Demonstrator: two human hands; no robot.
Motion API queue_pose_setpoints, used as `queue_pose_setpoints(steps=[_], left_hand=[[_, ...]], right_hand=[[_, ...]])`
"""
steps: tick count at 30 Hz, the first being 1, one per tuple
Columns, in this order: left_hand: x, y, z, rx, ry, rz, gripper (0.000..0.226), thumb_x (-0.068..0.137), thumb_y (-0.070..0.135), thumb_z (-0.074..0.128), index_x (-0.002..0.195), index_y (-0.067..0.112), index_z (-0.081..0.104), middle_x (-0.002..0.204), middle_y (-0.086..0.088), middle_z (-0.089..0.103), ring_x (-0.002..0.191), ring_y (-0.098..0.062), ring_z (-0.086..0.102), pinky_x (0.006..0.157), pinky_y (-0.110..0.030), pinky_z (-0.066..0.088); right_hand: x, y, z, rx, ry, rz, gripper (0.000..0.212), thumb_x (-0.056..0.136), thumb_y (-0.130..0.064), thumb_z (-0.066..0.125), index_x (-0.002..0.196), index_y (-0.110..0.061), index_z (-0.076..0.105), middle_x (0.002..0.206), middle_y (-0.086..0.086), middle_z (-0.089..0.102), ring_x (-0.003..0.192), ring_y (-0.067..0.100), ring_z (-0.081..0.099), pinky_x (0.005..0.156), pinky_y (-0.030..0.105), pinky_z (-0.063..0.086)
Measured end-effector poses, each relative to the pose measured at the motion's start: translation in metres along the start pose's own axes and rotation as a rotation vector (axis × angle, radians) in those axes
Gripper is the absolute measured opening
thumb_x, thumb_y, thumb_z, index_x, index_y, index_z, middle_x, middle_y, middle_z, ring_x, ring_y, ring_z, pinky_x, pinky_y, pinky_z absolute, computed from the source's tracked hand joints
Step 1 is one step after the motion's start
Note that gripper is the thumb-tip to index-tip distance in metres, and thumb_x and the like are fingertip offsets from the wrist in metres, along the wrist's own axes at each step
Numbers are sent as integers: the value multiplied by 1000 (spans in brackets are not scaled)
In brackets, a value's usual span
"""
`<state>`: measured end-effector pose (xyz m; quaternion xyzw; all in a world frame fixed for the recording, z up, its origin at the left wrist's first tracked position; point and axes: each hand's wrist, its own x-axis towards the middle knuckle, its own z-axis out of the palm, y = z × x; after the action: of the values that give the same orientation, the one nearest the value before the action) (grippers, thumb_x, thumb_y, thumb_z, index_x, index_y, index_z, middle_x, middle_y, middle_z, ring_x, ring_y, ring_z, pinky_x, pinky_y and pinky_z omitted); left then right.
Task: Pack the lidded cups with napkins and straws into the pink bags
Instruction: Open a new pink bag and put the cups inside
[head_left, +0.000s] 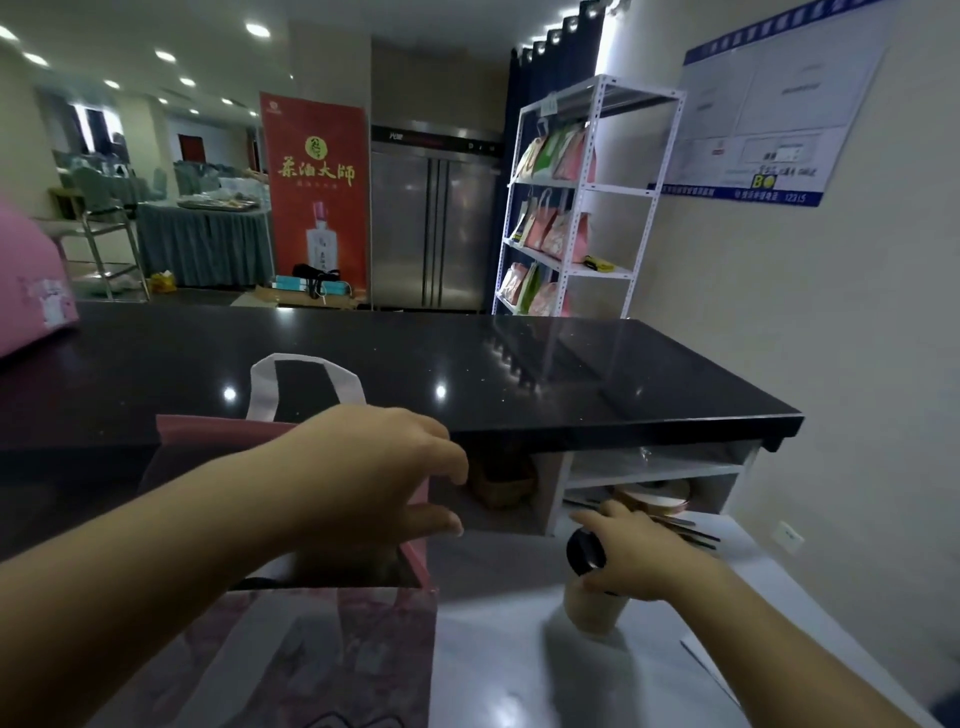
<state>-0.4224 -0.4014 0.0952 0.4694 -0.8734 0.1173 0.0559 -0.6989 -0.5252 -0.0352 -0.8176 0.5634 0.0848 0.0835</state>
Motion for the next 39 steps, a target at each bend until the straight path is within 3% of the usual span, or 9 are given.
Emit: queue_pose_setpoints(steps=[4,9,11,14,22,25,29,34,39], left_hand=[[2,0,2,-1,-17,2,43,79,61,50,115,38,52,112,16,57,96,-3,55,74,-21,48],[-5,-6,-7,-15,-24,-27,40,77,64,46,107,39,52,97,21,52,84,0,51,75,-26,51],[-12,-12,-12,-30,-11,-46,43,72,68,39,102,40,52,88,25,43,78,3,47,73,-23,50],[-27,-27,-18,-59,25,-76,46,69,69,36,102,44,55,91,28,47,77,10,48,69,-12,44],[-81,-66,-15,-129,29,-234,58,65,85,26,103,50,53,98,31,51,88,10,53,75,-18,50],[-103,-74,-7,-163,-7,-316,44,66,79,35,100,55,49,102,28,52,89,8,53,75,-20,51],[-129,-87,11,-138,-54,-419,35,75,61,53,109,52,48,111,29,49,93,12,46,78,-13,43],[-148,-101,31,-157,-66,-483,54,74,58,61,123,47,43,126,28,39,110,12,30,84,-8,31],[-153,-105,42,-258,-95,-471,84,68,61,65,138,47,21,147,25,13,125,12,7,104,-20,26]], right_hand=[[7,6,11,31,-23,19,67,80,-35,64,139,-34,32,135,4,34,118,30,39,93,40,45],[-5,-4,-15,125,131,-34,63,70,-46,69,127,-44,44,114,-4,39,105,22,44,85,33,47],[-18,-15,-39,227,233,-120,62,65,-50,71,121,-49,45,110,-10,38,104,16,43,87,32,46],[-39,-36,-80,253,425,-274,66,63,-54,72,122,-49,44,110,-14,34,107,11,35,89,29,42],[-82,-118,-151,345,796,-641,67,63,-61,68,125,-45,46,120,-10,32,117,15,33,94,33,40],[-81,-152,-155,455,725,-772,66,64,-58,71,124,-47,46,120,-9,34,118,19,38,95,41,46],[-66,-189,-144,467,518,-873,67,64,-59,73,124,-50,44,119,-15,33,120,14,36,96,40,46],[-41,-209,-117,340,262,-864,66,65,-59,73,123,-54,41,117,-25,29,115,1,32,94,33,48],[-25,-220,-96,-24,135,-836,68,67,-56,73,124,-52,34,119,-21,28,108,2,26,89,23,42]])
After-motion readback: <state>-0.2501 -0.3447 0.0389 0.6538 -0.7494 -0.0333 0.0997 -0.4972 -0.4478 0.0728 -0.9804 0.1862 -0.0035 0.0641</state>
